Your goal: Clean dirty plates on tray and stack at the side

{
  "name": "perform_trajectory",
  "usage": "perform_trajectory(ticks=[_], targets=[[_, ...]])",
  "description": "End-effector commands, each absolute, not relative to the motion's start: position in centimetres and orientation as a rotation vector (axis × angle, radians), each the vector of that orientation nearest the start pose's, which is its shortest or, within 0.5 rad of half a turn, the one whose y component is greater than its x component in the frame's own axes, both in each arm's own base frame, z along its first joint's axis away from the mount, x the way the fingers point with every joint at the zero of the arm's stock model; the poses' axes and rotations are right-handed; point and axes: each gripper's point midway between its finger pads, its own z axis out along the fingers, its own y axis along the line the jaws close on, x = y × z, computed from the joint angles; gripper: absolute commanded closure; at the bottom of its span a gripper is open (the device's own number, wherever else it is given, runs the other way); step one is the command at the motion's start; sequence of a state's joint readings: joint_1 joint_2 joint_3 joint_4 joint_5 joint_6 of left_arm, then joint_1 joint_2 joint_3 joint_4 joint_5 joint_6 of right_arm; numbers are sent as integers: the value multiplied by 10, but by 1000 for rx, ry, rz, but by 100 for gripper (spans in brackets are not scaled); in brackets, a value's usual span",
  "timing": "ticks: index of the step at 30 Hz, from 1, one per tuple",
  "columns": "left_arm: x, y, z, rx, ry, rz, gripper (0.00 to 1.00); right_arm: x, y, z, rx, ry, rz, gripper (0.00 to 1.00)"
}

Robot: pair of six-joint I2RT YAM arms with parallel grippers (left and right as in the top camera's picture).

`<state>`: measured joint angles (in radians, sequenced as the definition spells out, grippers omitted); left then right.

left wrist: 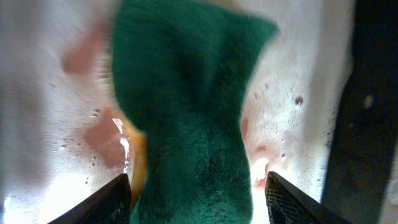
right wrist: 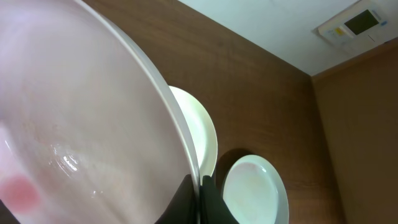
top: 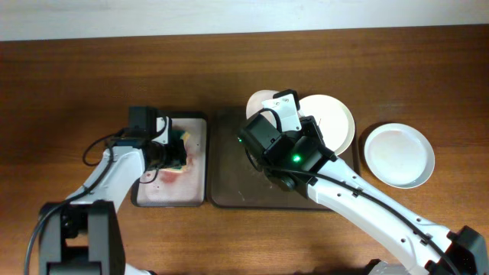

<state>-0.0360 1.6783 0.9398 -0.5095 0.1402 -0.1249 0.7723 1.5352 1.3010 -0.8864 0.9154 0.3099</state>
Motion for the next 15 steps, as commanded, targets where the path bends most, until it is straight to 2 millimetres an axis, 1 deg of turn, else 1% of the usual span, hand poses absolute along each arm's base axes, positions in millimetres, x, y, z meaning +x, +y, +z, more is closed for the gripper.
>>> perform_trajectory(ticks=[1, 2, 3, 6, 7, 10, 12, 13, 14, 15], targets=[[334, -41, 3, -57, 2894, -210, 52, 339, 139, 230, -226, 2195, -649, 96], [332, -41, 2, -59, 2902, -208, 59, 339, 139, 230, -226, 2195, -649, 96], [331, -41, 2, -59, 2907, -209, 62, 339, 139, 230, -226, 2195, -649, 96], [325, -40, 1, -63, 2929, -205, 94, 339, 139, 230, -226, 2195, -649, 96], [325, -39, 1, -64, 2932, -202, 100, 339, 139, 230, -226, 2195, -649, 96], [320, -36, 0, -68, 2951, -178, 100, 339, 139, 230, -226, 2195, -649, 96], [319, -36, 7, -69, 2955, -178, 100, 339, 139, 230, -226, 2195, -649, 96], [321, -37, 16, -67, 2940, -179, 97, 339, 139, 230, -226, 2195, -649, 96], [326, -37, 27, -63, 2907, -181, 42, 339, 139, 230, -225, 2194, -650, 96], [328, -37, 32, -62, 2891, -182, 32, 339, 139, 230, -225, 2194, -650, 96]])
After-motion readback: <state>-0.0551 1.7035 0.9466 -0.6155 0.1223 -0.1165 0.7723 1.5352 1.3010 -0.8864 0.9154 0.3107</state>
